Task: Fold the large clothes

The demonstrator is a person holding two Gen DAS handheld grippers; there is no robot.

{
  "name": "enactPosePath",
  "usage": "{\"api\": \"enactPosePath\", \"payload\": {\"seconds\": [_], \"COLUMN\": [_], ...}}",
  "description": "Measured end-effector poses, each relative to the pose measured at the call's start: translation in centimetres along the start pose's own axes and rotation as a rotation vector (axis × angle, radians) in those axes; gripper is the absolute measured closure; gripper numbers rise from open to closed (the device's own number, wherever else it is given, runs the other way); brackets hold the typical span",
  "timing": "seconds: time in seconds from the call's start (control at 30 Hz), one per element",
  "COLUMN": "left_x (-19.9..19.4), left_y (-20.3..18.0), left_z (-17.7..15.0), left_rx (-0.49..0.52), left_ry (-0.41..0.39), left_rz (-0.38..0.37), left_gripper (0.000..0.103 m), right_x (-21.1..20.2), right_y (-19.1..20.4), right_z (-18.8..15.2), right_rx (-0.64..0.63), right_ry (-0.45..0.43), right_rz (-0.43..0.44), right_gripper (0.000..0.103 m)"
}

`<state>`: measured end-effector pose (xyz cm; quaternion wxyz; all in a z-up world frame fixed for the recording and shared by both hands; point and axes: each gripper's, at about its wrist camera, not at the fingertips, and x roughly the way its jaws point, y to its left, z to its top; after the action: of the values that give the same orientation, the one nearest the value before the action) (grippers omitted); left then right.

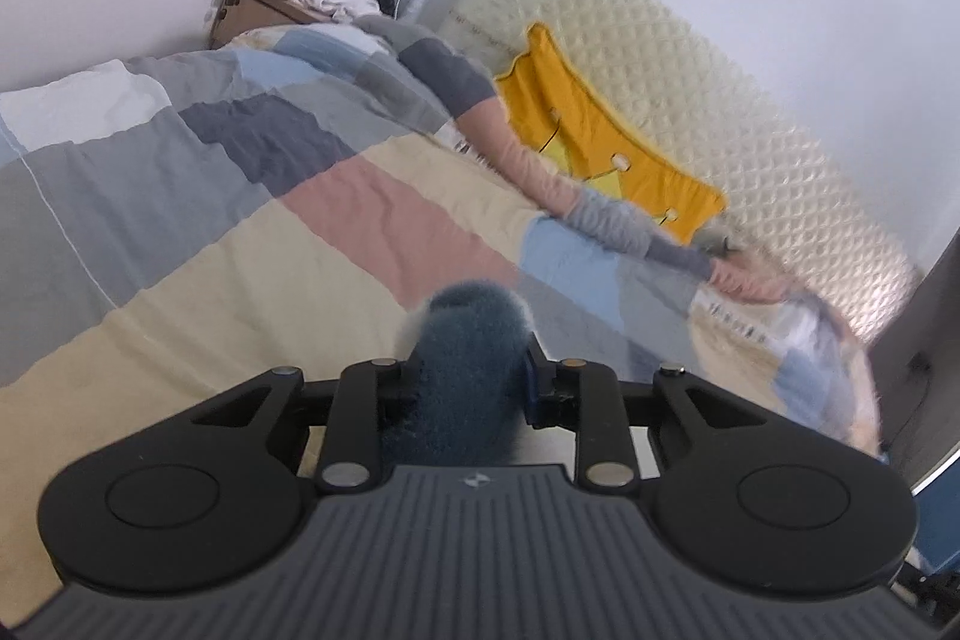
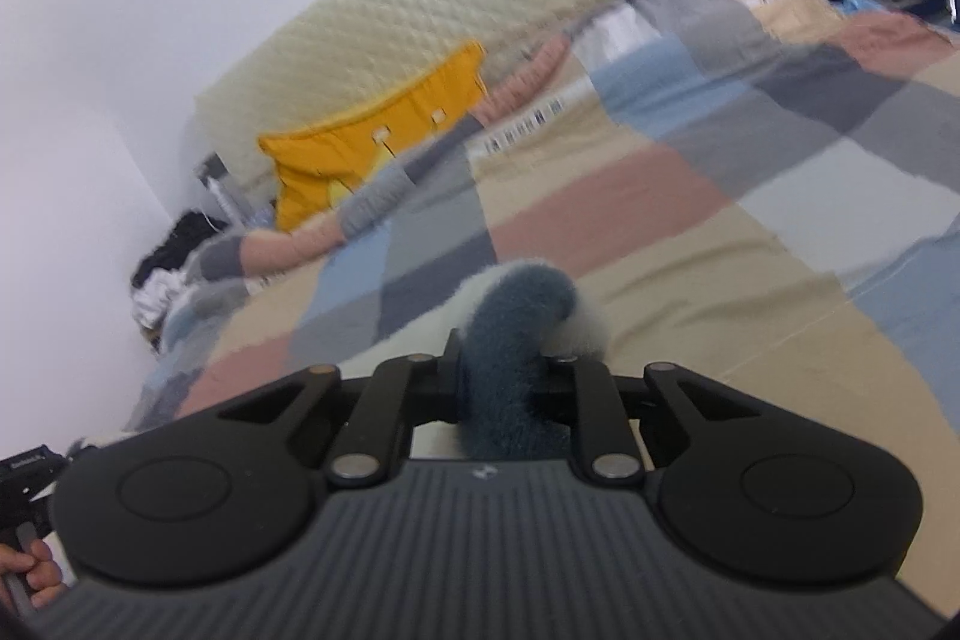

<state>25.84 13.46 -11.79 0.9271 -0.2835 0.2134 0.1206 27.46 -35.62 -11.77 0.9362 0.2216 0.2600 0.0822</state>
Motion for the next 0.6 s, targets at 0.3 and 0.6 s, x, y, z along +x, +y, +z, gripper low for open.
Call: {"api": "enactPosePath", "payload": {"seconds": [0.3,0.6], "left_x": [5.8,6.5], "left_y": [0.7,1.8], "left_z": [-2.0,-2.0], "left_rx": [0.077,0.039], "left_ry": [0.078,0.112], "left_rz": [0.141,0.133], "left_gripper": [0.069,0.056], "right_x": [4.3,5.0], "right_y": [-1.1,-1.9], "right_z": [-1.6,-2.6], "right_rx": [-0.040,-0.001], "right_ry": [0.101,0.133], "right_rz": [-0.093,-0.119], "right_gripper": [0.082,0.075]}}
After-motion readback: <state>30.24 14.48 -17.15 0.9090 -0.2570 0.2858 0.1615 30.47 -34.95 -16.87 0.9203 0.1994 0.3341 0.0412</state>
